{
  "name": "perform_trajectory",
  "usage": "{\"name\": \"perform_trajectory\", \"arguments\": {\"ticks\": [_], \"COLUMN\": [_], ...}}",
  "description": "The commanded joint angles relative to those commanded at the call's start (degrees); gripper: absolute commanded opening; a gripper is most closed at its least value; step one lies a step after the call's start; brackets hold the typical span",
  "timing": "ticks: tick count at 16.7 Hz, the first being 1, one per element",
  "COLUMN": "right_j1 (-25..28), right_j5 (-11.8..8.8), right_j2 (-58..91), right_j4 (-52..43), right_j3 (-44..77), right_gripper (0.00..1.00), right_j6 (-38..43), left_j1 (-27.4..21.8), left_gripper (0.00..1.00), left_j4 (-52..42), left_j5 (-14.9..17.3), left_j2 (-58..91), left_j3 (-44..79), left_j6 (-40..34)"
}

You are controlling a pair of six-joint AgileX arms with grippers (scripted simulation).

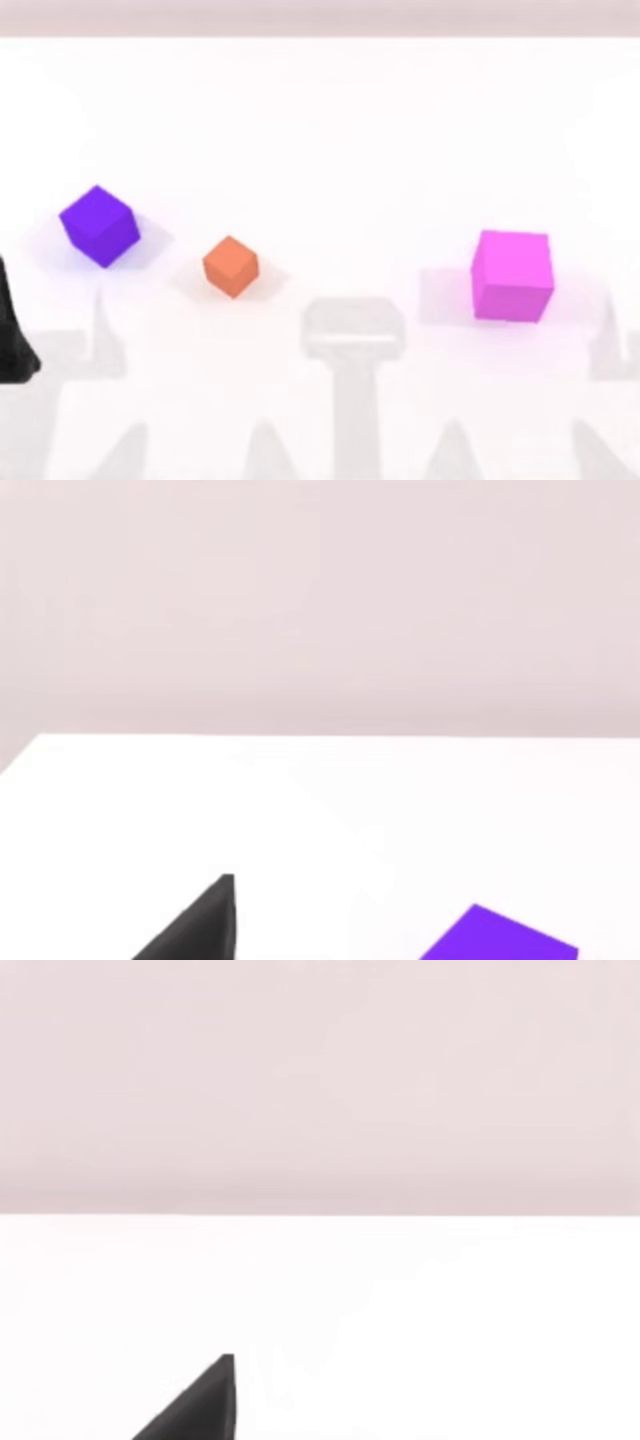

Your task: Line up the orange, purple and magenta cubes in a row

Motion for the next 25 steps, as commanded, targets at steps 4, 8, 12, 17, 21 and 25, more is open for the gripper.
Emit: {"name": "perform_trajectory", "arguments": {"ticks": [4, 8, 12, 17, 21, 25], "right_j1": [0.0, 0.0, 0.0, 0.0, 0.0, 0.0], "right_j5": [0.0, 0.0, 0.0, 0.0, 0.0, 0.0], "right_j2": [0.0, 0.0, 0.0, 0.0, 0.0, 0.0], "right_j4": [0.0, 0.0, 0.0, 0.0, 0.0, 0.0], "right_j3": [0.0, 0.0, 0.0, 0.0, 0.0, 0.0], "right_gripper": [1.0, 1.0, 1.0, 1.0, 1.0, 1.0], "right_j6": [0.0, 0.0, 0.0, 0.0, 0.0, 0.0], "left_j1": [-0.5, -3.1, -7.1, -13.2, -18.0, -22.1], "left_gripper": [1.0, 1.0, 1.0, 1.0, 1.0, 1.0], "left_j4": [-1.2, -8.2, -19.4, -36.2, -49.1, -59.5], "left_j5": [0.0, 0.0, -0.1, -0.2, -0.1, 0.0], "left_j2": [1.7, 12.5, 32.8, 65.3, 88.4, 106.6], "left_j3": [1.7, 12.2, 29.0, 53.0, 70.9, 86.3], "left_j6": [0.2, 1.5, 3.7, 7.0, 9.6, 11.8]}}
